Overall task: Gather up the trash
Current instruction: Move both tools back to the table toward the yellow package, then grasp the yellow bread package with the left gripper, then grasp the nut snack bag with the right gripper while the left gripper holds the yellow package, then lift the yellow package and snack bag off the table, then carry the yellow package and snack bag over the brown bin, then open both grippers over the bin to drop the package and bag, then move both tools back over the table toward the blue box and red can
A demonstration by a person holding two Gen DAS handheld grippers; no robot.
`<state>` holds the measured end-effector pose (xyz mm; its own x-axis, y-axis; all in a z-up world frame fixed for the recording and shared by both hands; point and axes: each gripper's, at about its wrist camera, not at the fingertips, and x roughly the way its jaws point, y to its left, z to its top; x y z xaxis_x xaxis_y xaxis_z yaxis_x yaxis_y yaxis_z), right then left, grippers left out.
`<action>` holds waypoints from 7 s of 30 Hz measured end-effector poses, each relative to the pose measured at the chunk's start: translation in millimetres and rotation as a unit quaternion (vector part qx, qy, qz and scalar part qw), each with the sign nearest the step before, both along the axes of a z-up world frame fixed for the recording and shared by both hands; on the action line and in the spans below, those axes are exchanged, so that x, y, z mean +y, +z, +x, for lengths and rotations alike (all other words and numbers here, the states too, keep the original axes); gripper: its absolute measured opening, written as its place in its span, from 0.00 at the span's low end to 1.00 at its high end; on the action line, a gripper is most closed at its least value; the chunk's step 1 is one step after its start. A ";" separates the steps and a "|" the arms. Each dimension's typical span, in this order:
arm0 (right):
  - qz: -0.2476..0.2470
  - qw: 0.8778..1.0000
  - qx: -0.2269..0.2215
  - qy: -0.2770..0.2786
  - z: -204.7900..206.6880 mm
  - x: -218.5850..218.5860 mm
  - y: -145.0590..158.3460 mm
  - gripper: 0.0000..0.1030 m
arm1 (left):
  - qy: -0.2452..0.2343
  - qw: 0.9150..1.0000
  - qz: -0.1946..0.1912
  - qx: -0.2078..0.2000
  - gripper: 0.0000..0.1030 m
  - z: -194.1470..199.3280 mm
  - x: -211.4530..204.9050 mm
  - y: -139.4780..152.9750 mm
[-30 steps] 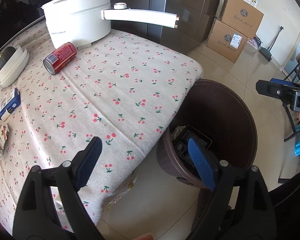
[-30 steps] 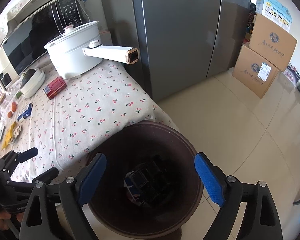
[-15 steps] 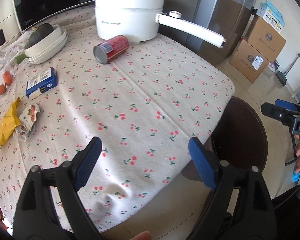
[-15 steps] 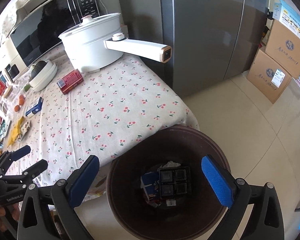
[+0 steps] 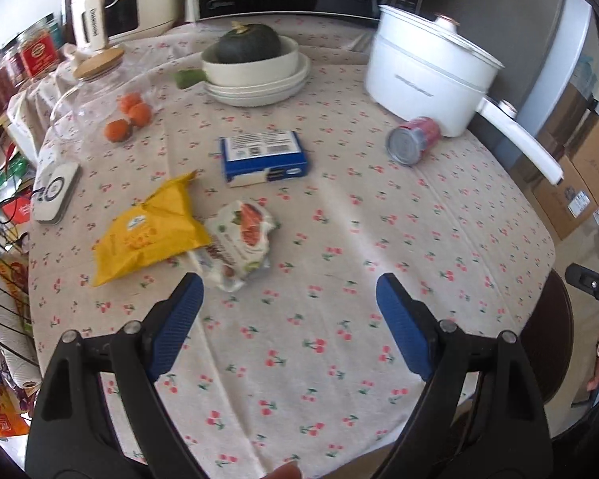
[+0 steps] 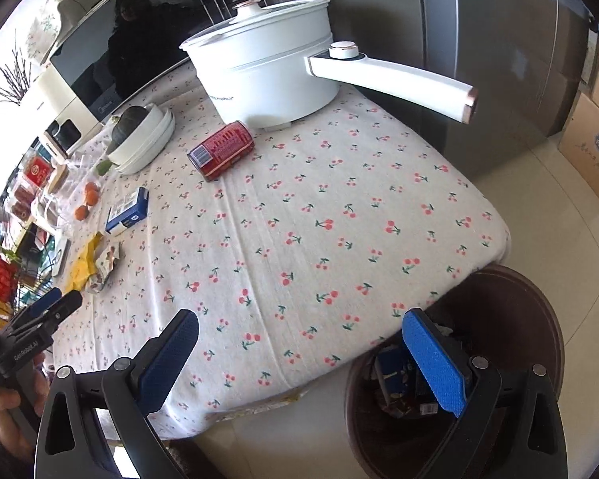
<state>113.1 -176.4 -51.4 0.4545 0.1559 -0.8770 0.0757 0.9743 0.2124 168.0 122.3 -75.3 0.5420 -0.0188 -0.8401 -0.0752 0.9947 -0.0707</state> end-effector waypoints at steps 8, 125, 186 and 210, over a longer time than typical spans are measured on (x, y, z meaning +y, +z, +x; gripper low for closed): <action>0.034 0.999 0.037 -0.005 35.9 23.1 -25.2 1.00 | 0.108 0.994 -0.003 0.032 0.86 28.2 65.9 -31.2; -0.040 0.985 -0.131 0.103 16.6 117.2 20.0 0.15 | -0.061 0.990 -0.119 -0.032 0.08 -3.6 -71.0 36.3; -0.065 0.994 0.024 -0.085 -121.1 -161.5 -3.4 1.00 | -0.252 0.963 -0.072 0.056 0.85 -35.3 -276.0 -7.9; -0.092 0.995 0.035 0.032 -13.7 -20.4 -12.2 1.00 | 0.006 1.000 0.015 0.025 0.89 36.3 -83.2 3.2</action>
